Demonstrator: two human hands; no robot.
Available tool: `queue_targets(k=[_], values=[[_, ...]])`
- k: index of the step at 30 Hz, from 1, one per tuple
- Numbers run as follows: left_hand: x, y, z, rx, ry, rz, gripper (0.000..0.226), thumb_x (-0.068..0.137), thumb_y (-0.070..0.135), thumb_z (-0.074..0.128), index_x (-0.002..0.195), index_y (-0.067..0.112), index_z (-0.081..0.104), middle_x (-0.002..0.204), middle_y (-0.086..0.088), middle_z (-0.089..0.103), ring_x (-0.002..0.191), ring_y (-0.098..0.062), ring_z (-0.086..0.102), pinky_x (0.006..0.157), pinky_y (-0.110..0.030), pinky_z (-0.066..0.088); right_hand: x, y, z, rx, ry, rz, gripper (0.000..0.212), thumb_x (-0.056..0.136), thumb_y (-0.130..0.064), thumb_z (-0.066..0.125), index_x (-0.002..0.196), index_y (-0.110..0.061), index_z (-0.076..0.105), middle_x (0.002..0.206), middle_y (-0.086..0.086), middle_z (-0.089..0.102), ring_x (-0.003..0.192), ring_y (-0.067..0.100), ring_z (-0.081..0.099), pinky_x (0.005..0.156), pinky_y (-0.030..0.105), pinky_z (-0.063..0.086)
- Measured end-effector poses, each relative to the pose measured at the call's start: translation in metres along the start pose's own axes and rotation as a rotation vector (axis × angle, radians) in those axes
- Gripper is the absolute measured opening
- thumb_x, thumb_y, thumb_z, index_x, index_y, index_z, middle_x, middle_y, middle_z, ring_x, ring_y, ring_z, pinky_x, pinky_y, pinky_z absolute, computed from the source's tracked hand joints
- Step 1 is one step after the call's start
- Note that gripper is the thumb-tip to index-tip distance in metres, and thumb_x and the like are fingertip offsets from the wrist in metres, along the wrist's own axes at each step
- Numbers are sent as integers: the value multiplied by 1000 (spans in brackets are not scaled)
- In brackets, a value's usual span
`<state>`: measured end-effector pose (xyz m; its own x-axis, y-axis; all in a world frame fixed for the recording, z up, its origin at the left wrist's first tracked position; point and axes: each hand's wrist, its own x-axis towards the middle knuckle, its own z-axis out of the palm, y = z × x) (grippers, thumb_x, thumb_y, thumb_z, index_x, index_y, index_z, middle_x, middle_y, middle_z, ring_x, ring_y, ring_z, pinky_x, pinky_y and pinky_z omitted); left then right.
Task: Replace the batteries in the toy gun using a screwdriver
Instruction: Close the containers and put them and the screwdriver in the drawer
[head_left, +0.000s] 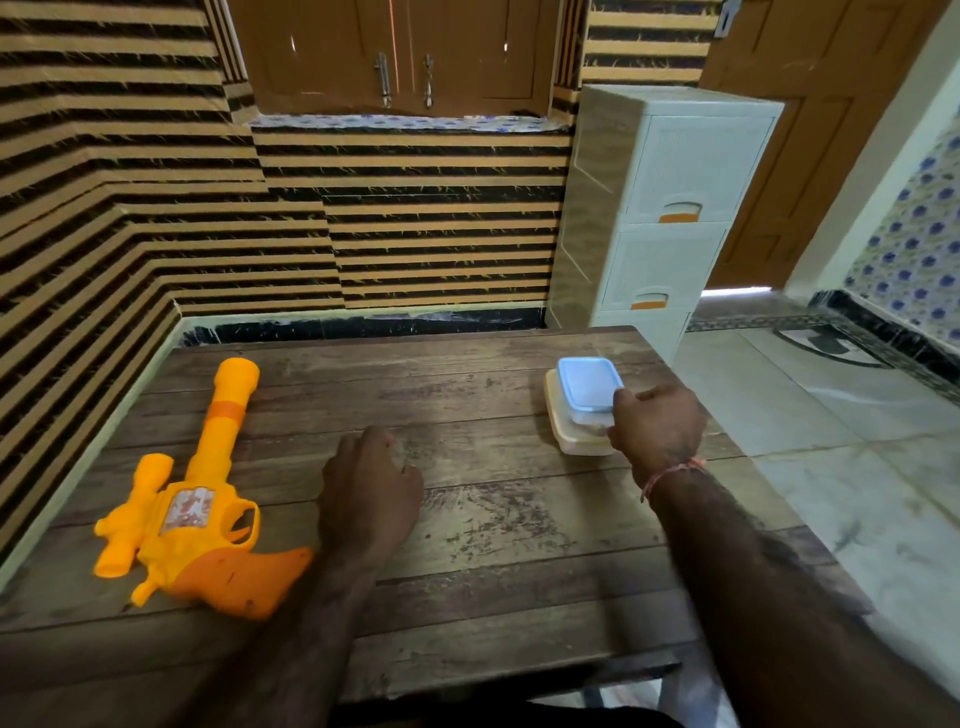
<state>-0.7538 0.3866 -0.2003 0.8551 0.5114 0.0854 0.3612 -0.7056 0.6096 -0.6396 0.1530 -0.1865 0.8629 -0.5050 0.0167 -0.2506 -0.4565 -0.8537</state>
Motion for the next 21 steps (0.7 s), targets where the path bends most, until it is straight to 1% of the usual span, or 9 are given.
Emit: queue_targets(k=[4,8,12,15,16,18,19,20,21], values=[[1,2,6,164,-54,14,44,88,26,60,129,14,49,126,-14,51,114,-37,52,87,-45,50,3,6,-4,-31,-28,-21,32,68,-36,64,58,-6,67,55,10,66,58,31,68,66,48,60],[1,1,11,259,-84,-12,50,91,23,53,137,17,36,129,-16,47,116,-40,51,82,-44,47,13,8,-9,56,10,46,51,72,-57,63,72,-6,71,73,13,71,72,36,69,72,49,59],[6,-3,13,233,-90,-8,46,89,18,54,132,16,37,119,-19,56,108,-40,56,75,-41,45,27,19,-11,216,-33,169,59,67,-61,66,101,-13,71,99,12,72,91,34,68,83,51,58],[16,-5,15,177,-105,-36,38,88,19,57,123,13,43,109,-15,61,97,-37,61,66,-35,40,40,37,-9,304,-126,234,95,49,-84,62,116,-16,64,109,8,68,99,30,64,90,50,54],[19,-2,14,100,-101,-54,31,88,20,59,115,11,49,103,-12,62,90,-34,62,64,-32,39,36,34,-13,339,-155,246,98,50,-86,62,118,-15,63,108,8,67,96,30,64,89,49,55],[26,12,19,-140,-110,-99,7,85,17,59,82,11,58,75,-6,60,67,-25,56,55,-28,33,31,27,-19,390,-230,249,66,75,-67,63,113,-13,62,102,11,65,90,28,63,82,44,56],[29,23,23,-278,-124,-137,19,85,13,58,67,12,54,61,-3,52,58,-21,49,52,-28,29,29,24,-20,404,-256,239,49,84,-58,60,104,-13,63,96,11,64,84,26,61,78,41,54],[30,34,27,-400,-148,-177,27,86,10,57,60,13,51,55,-2,45,53,-19,43,53,-28,29,30,23,-19,404,-289,223,40,88,-54,57,95,-15,62,91,10,62,80,24,58,76,41,52],[33,48,31,-536,-188,-242,28,88,8,56,61,13,53,55,-2,44,51,-18,42,54,-28,33,31,23,-18,405,-321,201,37,90,-53,55,89,-17,61,89,10,62,80,22,57,77,42,51]])
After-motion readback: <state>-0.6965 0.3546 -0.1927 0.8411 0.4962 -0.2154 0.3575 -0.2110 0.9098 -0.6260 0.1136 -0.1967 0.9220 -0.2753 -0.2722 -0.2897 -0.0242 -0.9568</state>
